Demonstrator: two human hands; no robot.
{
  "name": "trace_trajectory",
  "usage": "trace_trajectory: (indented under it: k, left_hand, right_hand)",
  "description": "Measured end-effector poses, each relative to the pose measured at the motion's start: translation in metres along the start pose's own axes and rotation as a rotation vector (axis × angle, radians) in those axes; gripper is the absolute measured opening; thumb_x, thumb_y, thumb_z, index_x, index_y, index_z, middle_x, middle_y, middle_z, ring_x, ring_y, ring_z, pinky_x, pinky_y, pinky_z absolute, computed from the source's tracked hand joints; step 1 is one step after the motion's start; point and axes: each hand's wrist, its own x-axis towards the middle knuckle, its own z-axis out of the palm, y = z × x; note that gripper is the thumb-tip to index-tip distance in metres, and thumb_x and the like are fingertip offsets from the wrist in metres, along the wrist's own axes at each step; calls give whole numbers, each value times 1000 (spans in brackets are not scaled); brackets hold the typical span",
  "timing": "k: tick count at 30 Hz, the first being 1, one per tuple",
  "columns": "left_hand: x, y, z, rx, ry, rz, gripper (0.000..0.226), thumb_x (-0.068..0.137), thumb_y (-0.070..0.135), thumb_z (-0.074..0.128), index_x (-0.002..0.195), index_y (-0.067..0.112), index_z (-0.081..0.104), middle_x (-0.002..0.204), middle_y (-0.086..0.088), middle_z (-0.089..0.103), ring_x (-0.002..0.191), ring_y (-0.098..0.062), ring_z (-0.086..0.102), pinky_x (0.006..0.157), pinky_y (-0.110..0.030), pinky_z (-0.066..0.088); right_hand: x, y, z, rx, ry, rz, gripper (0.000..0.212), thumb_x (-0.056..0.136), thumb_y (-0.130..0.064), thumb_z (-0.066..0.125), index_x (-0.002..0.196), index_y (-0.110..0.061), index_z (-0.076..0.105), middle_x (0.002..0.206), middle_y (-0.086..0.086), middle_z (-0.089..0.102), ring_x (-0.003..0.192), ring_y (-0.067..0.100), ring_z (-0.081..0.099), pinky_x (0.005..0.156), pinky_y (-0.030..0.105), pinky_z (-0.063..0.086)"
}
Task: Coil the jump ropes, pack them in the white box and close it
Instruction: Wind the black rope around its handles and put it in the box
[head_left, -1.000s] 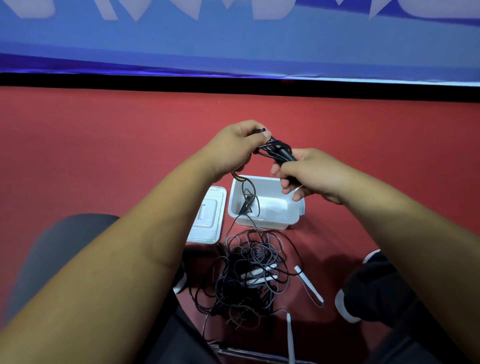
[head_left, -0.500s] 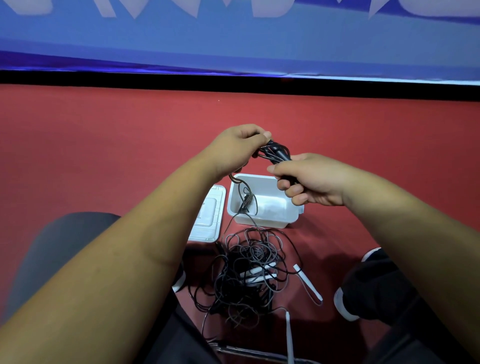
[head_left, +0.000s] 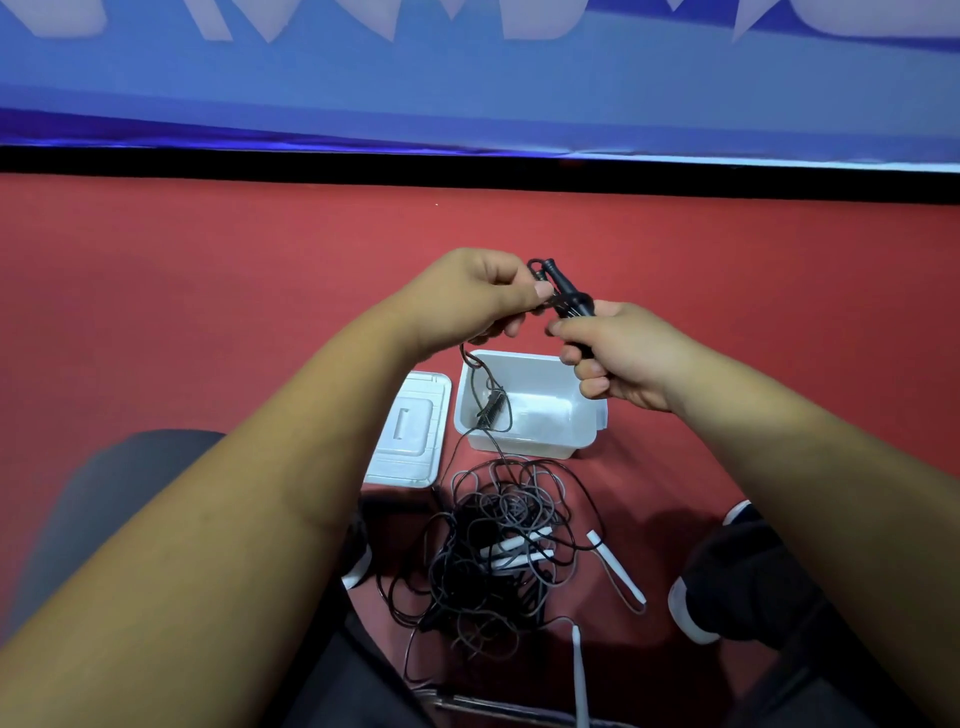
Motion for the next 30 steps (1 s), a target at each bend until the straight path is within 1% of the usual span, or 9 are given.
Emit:
trace_trajectory:
  k: [4, 9, 11, 13, 16, 18, 22, 25, 30]
  left_hand:
    - [-2, 5, 4, -122, -116, 49, 21, 101, 25, 69, 85, 11, 65, 69, -14, 58, 54, -19, 38, 53, -30, 28]
    - [1, -1, -8, -76, -4, -41, 28, 100, 26, 69, 96, -1, 67, 67, -8, 60, 53, -17, 39, 53, -29, 31]
    - [2, -7, -11, 25, 11, -51, 27, 101, 30, 69, 97, 3, 72, 69, -7, 62, 54, -16, 44, 54, -28, 35]
    - [0, -10, -9, 55, -12, -47, 23, 101, 30, 69, 96, 8, 73, 72, -7, 64, 57, -17, 47, 57, -29, 38]
    - [1, -9, -9, -17, -35, -41, 22, 100, 27, 71, 99, 5, 73, 76, -8, 66, 61, -20, 48, 60, -31, 38]
    - [2, -8, -10, -55, -49, -53, 23, 97, 26, 74, 100, 4, 73, 78, -8, 69, 65, -22, 50, 62, -33, 38]
    - [1, -6, -5, -93, -95, -84, 25, 91, 23, 80, 98, 1, 71, 81, -9, 71, 64, -20, 55, 63, -34, 39]
    - [2, -6, -1, -67, -104, -126, 20, 85, 20, 86, 89, 8, 70, 77, -9, 71, 63, -18, 59, 61, -32, 40]
    - [1, -3, 2, -15, -131, -163, 23, 86, 22, 85, 92, 5, 69, 75, -9, 71, 53, -13, 55, 57, -30, 40]
  right_hand:
    - [2, 1, 3, 68, -41, -10, 6, 105, -16, 60, 109, -21, 59, 69, 1, 46, 52, 11, 24, 45, 24, 21]
    - [-1, -3, -2, 193, -122, 3, 14, 105, -12, 61, 116, -19, 57, 68, -2, 44, 52, 9, 23, 45, 23, 18]
    - [-5, -5, -2, 223, -161, -8, 9, 104, -13, 65, 109, -17, 60, 69, -2, 40, 53, 8, 22, 47, 23, 17]
    - [-9, -6, 1, 251, -187, -22, 12, 100, -25, 72, 103, -19, 61, 70, -3, 37, 55, 8, 18, 48, 22, 16]
    - [-11, -10, 5, 326, -184, 8, 48, 87, -63, 73, 105, -24, 53, 71, -5, 32, 55, 8, 13, 45, 19, 16]
    - [-11, -13, 6, 358, -150, 30, 57, 84, -76, 68, 102, -26, 49, 69, -5, 31, 54, 9, 11, 42, 19, 16]
    - [-7, -14, 7, 422, -47, 51, 43, 94, -59, 69, 99, -22, 47, 67, -5, 32, 51, 9, 14, 40, 20, 17]
    - [-4, -11, 9, 458, 19, 54, 32, 96, -43, 67, 100, -20, 44, 65, -4, 33, 51, 10, 15, 41, 21, 17]
    - [2, -6, 11, 447, 69, 38, 16, 97, -34, 63, 98, -18, 59, 67, -3, 34, 52, 10, 14, 40, 21, 18]
